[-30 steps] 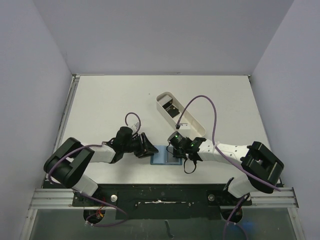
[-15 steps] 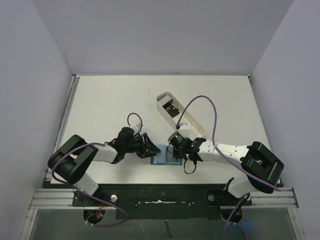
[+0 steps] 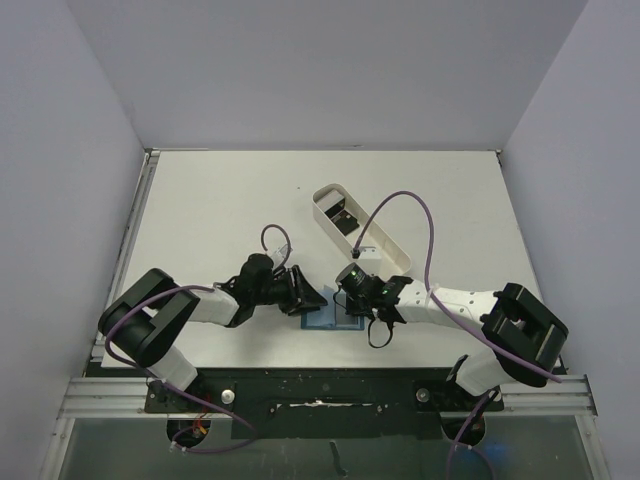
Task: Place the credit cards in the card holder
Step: Turn over the card slot in the card holder.
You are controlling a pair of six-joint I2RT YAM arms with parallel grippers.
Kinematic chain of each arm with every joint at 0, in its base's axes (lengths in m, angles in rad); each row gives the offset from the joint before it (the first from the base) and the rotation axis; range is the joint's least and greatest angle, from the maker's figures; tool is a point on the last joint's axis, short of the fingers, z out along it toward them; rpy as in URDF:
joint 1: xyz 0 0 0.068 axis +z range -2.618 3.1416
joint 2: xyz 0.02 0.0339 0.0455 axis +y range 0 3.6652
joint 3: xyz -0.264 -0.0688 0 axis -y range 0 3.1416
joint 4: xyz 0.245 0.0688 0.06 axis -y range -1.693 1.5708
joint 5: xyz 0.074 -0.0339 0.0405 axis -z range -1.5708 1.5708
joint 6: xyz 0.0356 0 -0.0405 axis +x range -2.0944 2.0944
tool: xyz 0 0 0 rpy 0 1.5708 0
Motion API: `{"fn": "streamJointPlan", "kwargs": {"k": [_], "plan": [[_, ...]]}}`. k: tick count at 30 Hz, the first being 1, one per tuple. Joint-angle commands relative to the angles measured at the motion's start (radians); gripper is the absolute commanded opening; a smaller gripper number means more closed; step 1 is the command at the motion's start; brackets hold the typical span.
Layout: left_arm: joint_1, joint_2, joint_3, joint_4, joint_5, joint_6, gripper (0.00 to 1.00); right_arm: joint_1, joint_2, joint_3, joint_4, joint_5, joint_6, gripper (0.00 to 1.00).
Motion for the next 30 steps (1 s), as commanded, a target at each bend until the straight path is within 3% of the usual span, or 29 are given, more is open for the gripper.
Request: {"fn": "streamJointPlan", "kwargs": {"k": [1,4,10,18,25,30], "plan": [[-0.006,-0.002,0.036,0.063,0.017,-0.001,0.34,-0.001,-0.02,-0.017,0.029,0.002,0.019,0.18],[-0.008,0.012,0.032,0.094,0.025,-0.012,0.24,0.0,-0.022,-0.02,0.029,0.002,0.02,0.18],[-0.017,0.019,0.037,0.107,0.027,-0.022,0.18,-0.001,-0.031,-0.026,0.036,0.002,0.02,0.18],[-0.038,0.013,0.063,0.106,0.027,-0.026,0.22,0.007,-0.052,-0.026,0.036,0.014,0.022,0.18],[-0.042,0.04,0.072,0.108,0.027,-0.027,0.0,0.019,-0.185,-0.042,0.015,0.109,0.017,0.22],[-0.042,0.055,0.083,0.074,0.017,-0.014,0.0,0.019,-0.227,-0.044,-0.002,0.112,0.014,0.24]]}}
